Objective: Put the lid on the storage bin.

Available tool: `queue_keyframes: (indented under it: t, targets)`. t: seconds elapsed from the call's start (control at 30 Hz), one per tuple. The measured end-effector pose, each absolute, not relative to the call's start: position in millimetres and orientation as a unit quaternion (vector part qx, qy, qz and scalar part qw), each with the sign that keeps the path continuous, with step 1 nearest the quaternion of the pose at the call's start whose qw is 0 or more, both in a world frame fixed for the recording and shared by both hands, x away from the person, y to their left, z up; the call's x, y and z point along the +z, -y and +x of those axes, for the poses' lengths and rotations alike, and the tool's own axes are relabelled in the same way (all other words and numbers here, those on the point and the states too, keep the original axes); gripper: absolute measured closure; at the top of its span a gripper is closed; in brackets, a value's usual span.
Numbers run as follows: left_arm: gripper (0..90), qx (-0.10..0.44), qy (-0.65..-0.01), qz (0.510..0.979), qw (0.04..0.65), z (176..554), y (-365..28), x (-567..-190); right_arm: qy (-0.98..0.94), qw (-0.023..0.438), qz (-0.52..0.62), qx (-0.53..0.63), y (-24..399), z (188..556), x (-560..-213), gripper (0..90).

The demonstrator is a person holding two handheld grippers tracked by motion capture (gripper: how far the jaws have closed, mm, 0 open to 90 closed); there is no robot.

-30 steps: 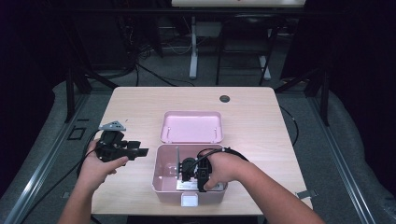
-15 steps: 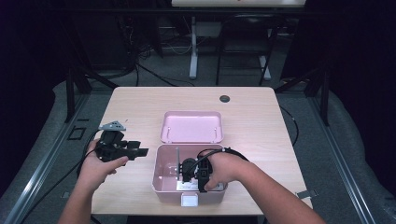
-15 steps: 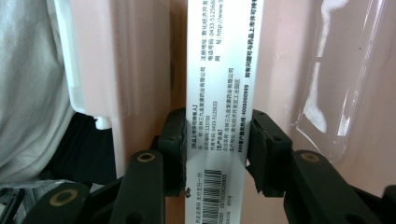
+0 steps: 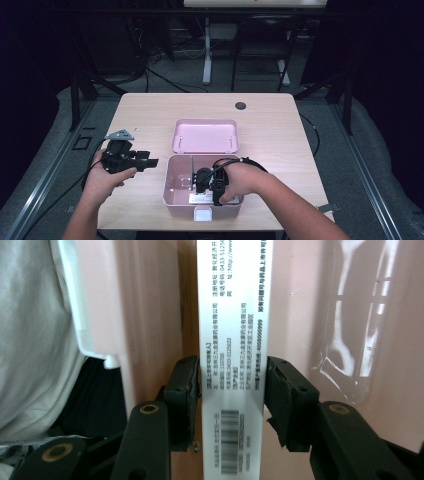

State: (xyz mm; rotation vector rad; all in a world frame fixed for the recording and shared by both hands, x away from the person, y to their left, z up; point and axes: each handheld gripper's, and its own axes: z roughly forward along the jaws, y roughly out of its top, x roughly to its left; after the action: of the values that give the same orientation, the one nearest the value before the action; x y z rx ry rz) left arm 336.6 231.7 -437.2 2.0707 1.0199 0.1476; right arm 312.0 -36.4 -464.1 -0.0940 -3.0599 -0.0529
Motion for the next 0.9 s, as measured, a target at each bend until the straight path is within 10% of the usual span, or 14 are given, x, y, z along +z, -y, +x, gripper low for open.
queue_keyframes:
  t: [0.9]
  targets:
    - [41.7, 0.068, -0.395, 0.821, 0.407, 335.8, -228.2, -436.2, 0.983, -0.040, -0.138, -0.112, 72.9, 325.5, -400.9, 54.4]
